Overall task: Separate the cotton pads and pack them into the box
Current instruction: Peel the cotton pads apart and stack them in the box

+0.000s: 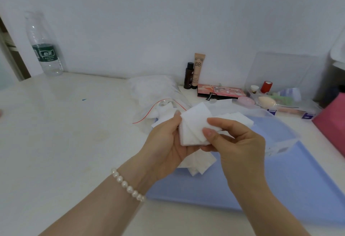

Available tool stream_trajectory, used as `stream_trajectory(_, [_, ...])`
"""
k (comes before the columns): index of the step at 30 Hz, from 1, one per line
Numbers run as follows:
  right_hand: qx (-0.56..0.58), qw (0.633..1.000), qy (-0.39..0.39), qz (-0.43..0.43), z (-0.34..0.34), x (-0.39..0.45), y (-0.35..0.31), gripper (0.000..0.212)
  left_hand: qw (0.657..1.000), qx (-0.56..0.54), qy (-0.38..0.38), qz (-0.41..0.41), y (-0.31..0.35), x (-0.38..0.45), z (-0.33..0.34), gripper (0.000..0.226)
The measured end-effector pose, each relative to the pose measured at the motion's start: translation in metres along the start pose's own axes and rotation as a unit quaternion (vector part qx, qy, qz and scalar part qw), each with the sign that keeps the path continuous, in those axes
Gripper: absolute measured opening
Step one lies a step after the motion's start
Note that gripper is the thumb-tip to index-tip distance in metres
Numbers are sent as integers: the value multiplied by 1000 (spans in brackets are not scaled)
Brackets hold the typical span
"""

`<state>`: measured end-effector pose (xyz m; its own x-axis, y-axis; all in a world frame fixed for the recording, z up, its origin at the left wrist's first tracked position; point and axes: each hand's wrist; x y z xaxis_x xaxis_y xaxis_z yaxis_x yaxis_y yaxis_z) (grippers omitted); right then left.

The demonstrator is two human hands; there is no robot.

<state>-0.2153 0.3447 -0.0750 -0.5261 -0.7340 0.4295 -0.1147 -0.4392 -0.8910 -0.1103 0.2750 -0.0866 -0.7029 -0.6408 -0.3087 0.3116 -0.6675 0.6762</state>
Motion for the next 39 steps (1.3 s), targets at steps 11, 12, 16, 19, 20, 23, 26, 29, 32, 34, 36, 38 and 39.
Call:
stream_trajectory(11, [-28,999,-14,-14,-2,1,2,23,996,44,-77,9,-3,1,-2,43])
stream_trajectory(12, [-30,999,-13,-18,-2,2,1,23,994,64,-85,16,-4,1,-4,41])
stream_trajectory(16, [-71,995,2,-76,-5,5,1,21,991,86,-97,21,-4,1,-5,40])
stream_trajectory(19, [-66,992,60,-93,-11,9,1,24,992,90,-87,25,-4,-1,-2,36])
stream_trajectory(20, [-39,992,87,-83,-13,11,-1,22,993,84,-82,25,-4,-1,-2,36])
stream_trajectory(23, [96,991,96,-18,-15,10,-7,16,995,52,-74,28,-5,1,-2,38])
stream_trajectory(26, [157,986,49,39,-6,3,-5,16,995,41,-84,32,-5,2,-1,41])
stream_trajectory(29, [114,991,39,58,2,-5,0,19,994,44,-96,24,-5,3,-1,40])
stream_trajectory(32, [72,995,43,51,3,-6,1,17,996,25,-79,24,-6,4,-1,40])
stream_trajectory(34, [34,998,36,40,4,-7,2,18,997,26,-66,25,-7,4,-1,40])
stream_trajectory(36, [9,999,29,31,5,-8,3,19,998,36,-50,23,-8,4,-1,37])
stream_trajectory(38, [-2,999,27,27,7,-9,4,20,998,38,-41,19,-7,2,1,36])
stream_trajectory(39, [-2,999,28,28,7,-10,4,21,998,39,-42,18,-6,2,2,35])
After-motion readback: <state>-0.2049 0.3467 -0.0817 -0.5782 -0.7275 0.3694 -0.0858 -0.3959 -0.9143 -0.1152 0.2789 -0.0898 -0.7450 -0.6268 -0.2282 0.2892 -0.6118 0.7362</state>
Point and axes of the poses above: each hand's wrist, its own x-axis towards the middle knuckle, its own z-axis out of the palm, y = z × x, and after that the axes turned 13 degrees about -z, right-handed
